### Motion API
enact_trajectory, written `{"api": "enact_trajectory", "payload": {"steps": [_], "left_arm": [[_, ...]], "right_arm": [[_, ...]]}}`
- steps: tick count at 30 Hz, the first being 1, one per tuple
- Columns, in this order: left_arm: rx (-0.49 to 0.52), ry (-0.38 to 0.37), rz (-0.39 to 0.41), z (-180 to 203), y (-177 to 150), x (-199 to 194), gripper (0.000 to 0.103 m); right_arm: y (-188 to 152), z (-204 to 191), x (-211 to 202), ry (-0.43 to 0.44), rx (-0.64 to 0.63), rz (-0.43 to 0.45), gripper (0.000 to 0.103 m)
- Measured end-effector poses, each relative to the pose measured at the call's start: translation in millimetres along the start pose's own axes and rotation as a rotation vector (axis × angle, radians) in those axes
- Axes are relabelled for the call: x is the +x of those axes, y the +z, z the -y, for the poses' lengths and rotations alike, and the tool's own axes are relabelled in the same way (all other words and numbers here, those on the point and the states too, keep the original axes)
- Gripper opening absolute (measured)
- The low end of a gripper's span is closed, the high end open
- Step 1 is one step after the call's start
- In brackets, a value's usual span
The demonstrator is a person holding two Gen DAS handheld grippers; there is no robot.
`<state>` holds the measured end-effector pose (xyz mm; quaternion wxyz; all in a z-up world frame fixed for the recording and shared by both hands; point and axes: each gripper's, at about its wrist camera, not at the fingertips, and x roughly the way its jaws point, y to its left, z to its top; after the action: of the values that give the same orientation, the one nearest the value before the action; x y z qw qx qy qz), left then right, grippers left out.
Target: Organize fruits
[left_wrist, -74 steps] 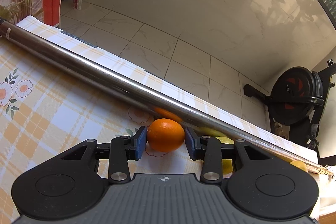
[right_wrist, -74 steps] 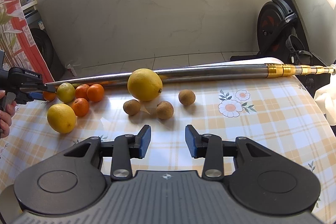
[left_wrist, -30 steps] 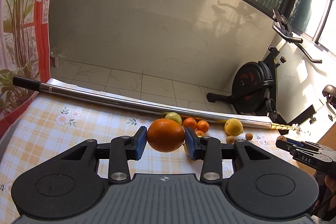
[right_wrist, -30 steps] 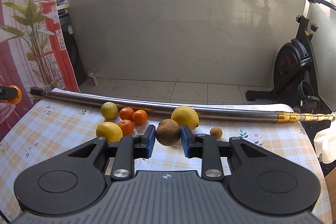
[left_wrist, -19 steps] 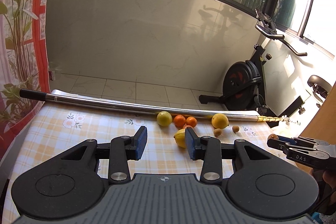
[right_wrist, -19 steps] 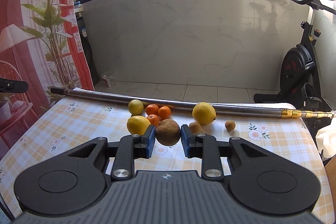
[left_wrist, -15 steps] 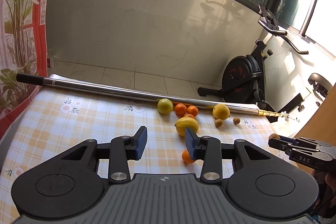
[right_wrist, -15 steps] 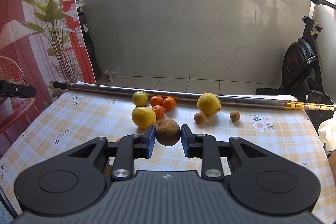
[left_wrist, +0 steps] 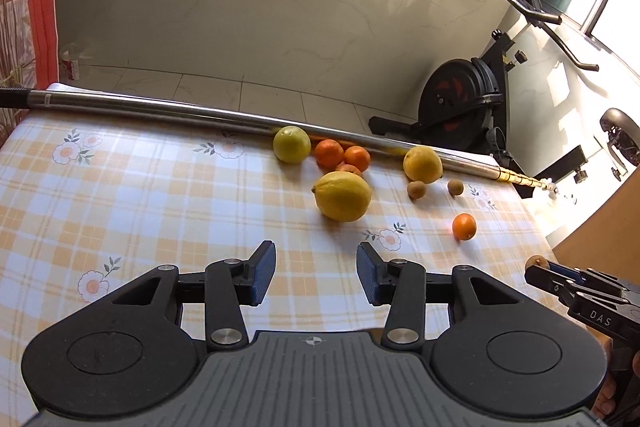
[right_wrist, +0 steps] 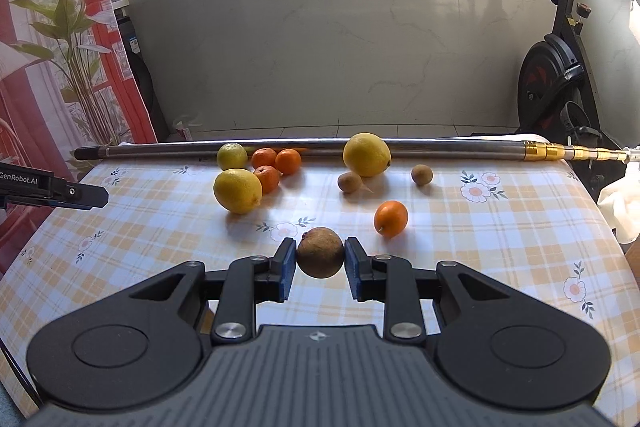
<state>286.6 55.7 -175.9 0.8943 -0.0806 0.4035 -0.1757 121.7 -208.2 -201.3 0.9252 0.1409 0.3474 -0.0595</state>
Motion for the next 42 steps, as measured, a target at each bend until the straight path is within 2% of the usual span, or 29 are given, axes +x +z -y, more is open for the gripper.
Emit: {"api": "enact_trajectory", "payload": {"steps": [5, 10, 13, 15, 20, 26, 30, 35, 42], "left_arm": [[0.042, -0.017, -0.015, 28, 9, 28, 0.047], [-0.013, -0.016, -0.017, 34, 14, 44, 0.047], [-0.035, -0.014, -0.024, 37, 14, 51, 0.047], [-0.042, -0.010, -0.028, 38, 13, 54, 0.047], [-0.035, -0.016, -0.033, 44, 10, 59, 0.047], [0.003, -0.025, -0.028, 56, 1, 52, 0.047], [0.009, -0.038, -0.013, 63, -5, 43, 0.047], [0.039, -0.054, 0.002, 81, -15, 33, 0.047], [0.056, -0.072, -0.006, 110, -30, 31, 0.048]], "right_arm": [[-4, 48, 6, -0.093, 0.055, -0.006, 0.029], [5, 125, 30, -0.279, 0.115, 0.015, 0.029], [2, 163, 49, -0.313, 0.180, -0.015, 0.029], [-4, 173, 57, -0.344, 0.167, -0.045, 0.029], [-26, 173, 54, -0.330, 0.192, -0.070, 0.029], [-39, 171, 27, -0.312, 0.226, -0.026, 0.029], [-46, 181, 0, -0.331, 0.279, 0.004, 0.029], [-53, 188, -18, -0.344, 0.290, -0.003, 0.029], [-62, 198, -34, -0.318, 0.357, 0.017, 0.029]]}}
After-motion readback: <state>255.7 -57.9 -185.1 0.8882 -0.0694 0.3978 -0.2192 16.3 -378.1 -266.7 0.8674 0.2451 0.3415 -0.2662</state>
